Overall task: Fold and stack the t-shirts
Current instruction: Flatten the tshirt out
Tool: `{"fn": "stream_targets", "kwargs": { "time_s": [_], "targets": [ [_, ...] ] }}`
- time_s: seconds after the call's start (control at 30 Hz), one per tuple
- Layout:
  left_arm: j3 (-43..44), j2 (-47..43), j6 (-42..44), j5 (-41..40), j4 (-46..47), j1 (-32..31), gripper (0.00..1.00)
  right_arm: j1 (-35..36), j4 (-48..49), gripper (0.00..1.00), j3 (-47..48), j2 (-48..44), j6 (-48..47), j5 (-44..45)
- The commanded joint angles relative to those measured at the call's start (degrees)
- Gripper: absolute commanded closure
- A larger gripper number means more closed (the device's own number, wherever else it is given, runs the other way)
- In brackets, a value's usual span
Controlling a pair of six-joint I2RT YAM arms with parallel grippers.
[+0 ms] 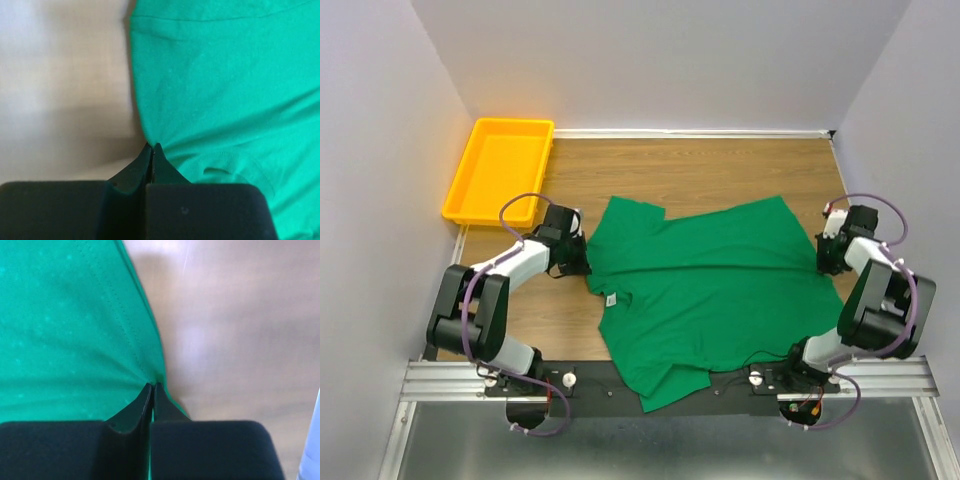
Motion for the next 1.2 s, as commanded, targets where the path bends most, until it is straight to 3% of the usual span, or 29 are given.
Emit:
{"fn": "stream_targets", "kwargs": {
  "time_s": [0.0,0.03,0.07,0.13,0.2,0.23,0.27,0.3,0.33,0.4,0.47,0.57,0.67,0.87,1.17],
  "targets": [
    [-0.3,-5.0,-1.4,3.0,-7.7,-0.1,0.99,-0.9,-10.3,0.92,-6.1,-8.0,-7.7,3.8],
    [1.0,-5.8,-1.4,2.8,-9.1,0.0,0.99,-0.9,-11.4,0.87,-5.9,-10.0,-8.3,3.3],
    [2.5,-7.8,-2.1,1.1,-10.5,0.1,0.80,-0.9,-12.3,0.70,-4.9,-11.5,-8.7,2.2],
    [7.4,-9.4,-2.2,-1.5,-12.3,0.4,0.51,-0.9,-12.3,0.48,-2.3,-13.2,-8.0,-0.2],
    [12.7,-9.4,-1.5,-2.1,-10.7,1.6,0.43,-0.8,-12.9,0.28,3.4,-11.2,-7.1,-7.9],
    [14.7,-8.4,-0.9,-2.1,-9.6,2.1,0.41,-0.8,-12.9,0.22,5.4,-9.6,-6.6,-11.2],
    [16.6,-4.9,0.6,-0.9,-8.3,2.7,0.40,-0.8,-13.6,0.17,8.1,-4.5,-5.6,-15.0],
    [20.9,-2.2,1.9,0.5,-5.6,3.9,0.39,-0.8,-14.3,0.05,12.7,-1.5,-5.4,-23.5],
    [23.4,0.7,2.7,1.2,-4.9,4.3,0.39,-0.5,-14.9,0.00,15.4,1.5,-5.2,-27.3],
    [28.9,11.2,6.8,5.4,-3.4,4.8,0.40,0.9,-16.2,0.00,20.2,11.6,-3.3,-36.1],
    [37.9,21.8,8.7,9.8,-3.1,4.7,0.45,2.9,-17.1,0.00,28.0,20.1,-1.5,-39.3],
    [49.0,30.4,11.1,15.4,-5.5,4.6,0.55,4.4,-17.1,0.00,36.3,25.4,0.0,-39.6],
    [56.1,38.5,12.5,15.2,-9.4,4.4,0.55,5.0,-17.2,0.02,41.9,29.7,2.9,-38.1],
    [61.6,43.8,16.3,11.6,-15.8,4.1,0.55,5.0,-17.1,0.06,43.0,31.5,5.2,-35.7],
    [62.7,47.6,20.6,11.3,-20.3,1.5,0.60,5.0,-16.6,0.06,43.3,30.9,5.8,-33.7]
  ]
}}
